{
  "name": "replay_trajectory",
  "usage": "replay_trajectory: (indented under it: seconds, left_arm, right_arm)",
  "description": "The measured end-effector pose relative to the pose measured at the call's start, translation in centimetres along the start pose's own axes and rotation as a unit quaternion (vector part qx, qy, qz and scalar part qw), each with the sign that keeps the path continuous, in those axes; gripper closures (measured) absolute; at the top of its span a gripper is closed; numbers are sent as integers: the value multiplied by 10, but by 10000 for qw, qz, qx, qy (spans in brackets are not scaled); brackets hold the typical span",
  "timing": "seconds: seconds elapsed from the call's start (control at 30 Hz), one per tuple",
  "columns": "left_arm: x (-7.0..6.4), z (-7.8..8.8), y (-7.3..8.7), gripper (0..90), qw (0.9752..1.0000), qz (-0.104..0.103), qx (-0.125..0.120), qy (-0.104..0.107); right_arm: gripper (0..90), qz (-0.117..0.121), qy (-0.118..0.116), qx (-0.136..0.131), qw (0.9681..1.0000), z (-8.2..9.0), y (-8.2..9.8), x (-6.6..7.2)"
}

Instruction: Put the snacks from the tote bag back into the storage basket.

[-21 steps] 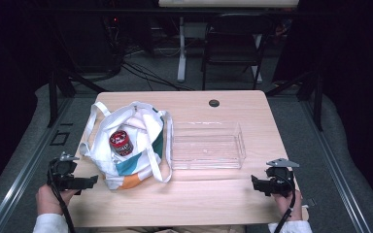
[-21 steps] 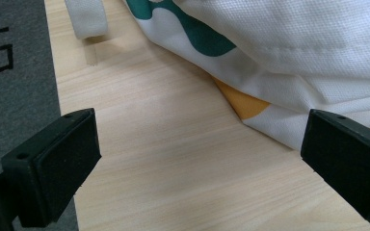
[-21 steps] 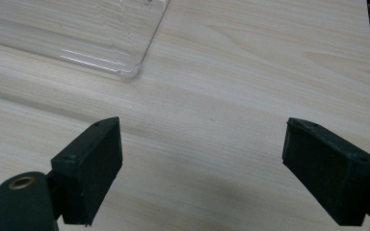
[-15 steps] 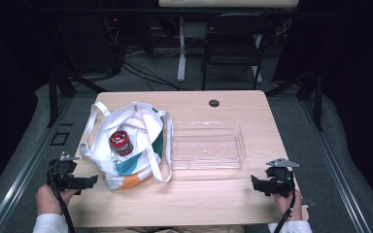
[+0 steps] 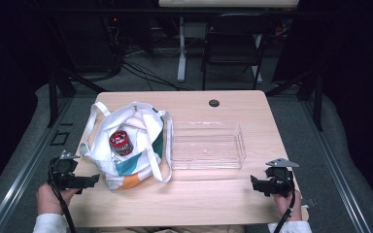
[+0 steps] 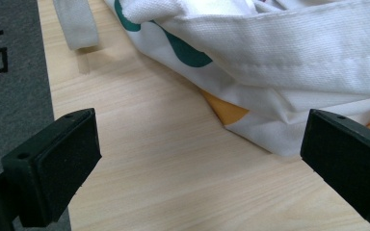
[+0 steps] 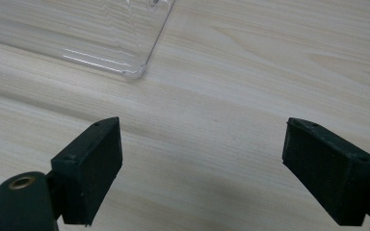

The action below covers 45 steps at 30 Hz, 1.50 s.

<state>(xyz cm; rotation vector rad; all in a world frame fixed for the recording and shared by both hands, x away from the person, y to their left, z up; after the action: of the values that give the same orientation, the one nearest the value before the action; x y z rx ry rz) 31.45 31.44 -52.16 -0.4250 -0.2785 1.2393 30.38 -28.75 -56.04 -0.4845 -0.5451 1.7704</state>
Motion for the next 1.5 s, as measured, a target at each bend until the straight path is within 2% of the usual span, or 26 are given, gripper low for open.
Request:
replay_trajectory:
  seconds: [0.53, 0.7, 1.07, 1.5]
  left_arm:
    - [-5, 14, -15, 2, 9998, -34, -80, 157]
    - [-9, 20, -25, 2, 9997, -57, -168, 155]
    - [-14, 28, -48, 3, 9994, -206, -200, 207]
    - [-25, 26, -82, 3, 9985, -358, -257, 313]
  right_arm:
    - [135, 35, -18, 26, 10000, 0, -1, 2]
    - [135, 17, -31, 16, 10000, 0, 0, 2]
    - [134, 27, -40, 17, 10000, -1, 0, 3]
    - [134, 47, -64, 22, 10000, 0, 0, 3]
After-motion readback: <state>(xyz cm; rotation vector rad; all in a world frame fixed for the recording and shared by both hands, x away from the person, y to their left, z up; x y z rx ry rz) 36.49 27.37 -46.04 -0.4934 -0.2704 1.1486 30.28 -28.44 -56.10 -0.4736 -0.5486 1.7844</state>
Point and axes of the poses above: each handheld gripper's, and its own axes: z roughly backward along the jaws, y roughly out of its underside, x roughly to its left, the point moved 2 cm from there along -z, roughly forward along the jaws, and after that the axes turned 6 degrees about x, right-handed, at the moved point
